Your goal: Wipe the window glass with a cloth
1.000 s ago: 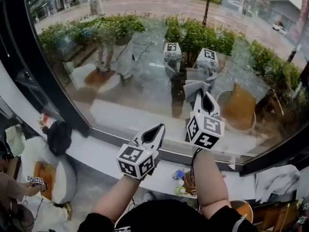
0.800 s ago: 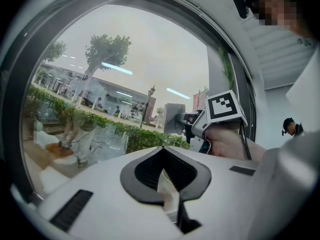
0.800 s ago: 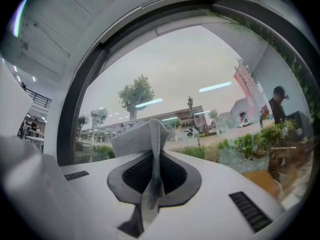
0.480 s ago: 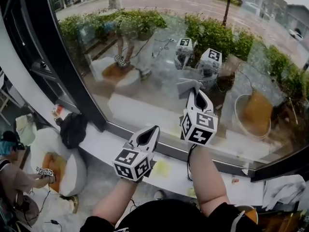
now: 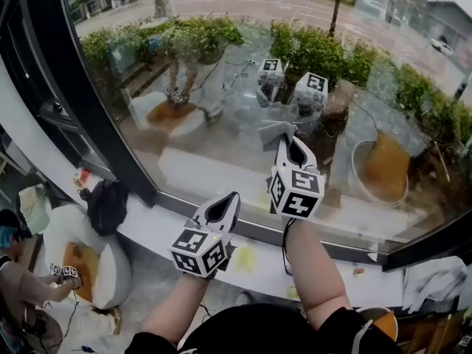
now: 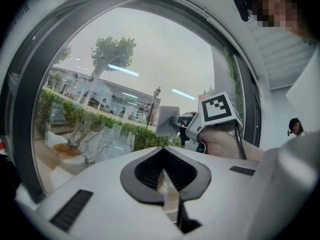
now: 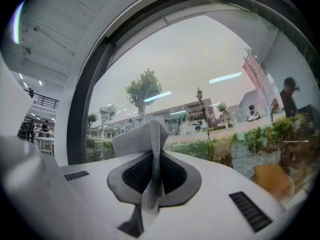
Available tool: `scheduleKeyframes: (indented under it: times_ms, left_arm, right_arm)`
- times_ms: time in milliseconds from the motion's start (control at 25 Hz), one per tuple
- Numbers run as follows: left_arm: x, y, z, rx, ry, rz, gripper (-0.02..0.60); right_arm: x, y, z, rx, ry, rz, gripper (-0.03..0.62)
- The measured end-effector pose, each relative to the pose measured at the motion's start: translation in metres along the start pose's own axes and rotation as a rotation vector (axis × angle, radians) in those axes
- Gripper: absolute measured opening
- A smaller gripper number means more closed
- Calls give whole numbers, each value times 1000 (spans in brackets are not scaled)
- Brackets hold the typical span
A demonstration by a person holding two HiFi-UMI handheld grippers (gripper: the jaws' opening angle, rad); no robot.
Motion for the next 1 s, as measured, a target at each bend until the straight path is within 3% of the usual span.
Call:
scheduleKeyframes:
  times_ms: [640,1000]
  left_arm:
    - [3,3,16,1,25,0,8]
    - [-5,-9,34,-21,76,14,8]
  right_arm:
    - [24,3,-16,12,-81,-9,40]
    - [48,-35,-9,24,-62,69,40]
Point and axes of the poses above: the fingertips, and each gripper's own axes: x backward along the fingers, z to its right, y out of its underside, the point moved 4 cm from there along x, backward along the fingers, and after that the axes turned 3 degrees about -z, right-handed, at the moved point
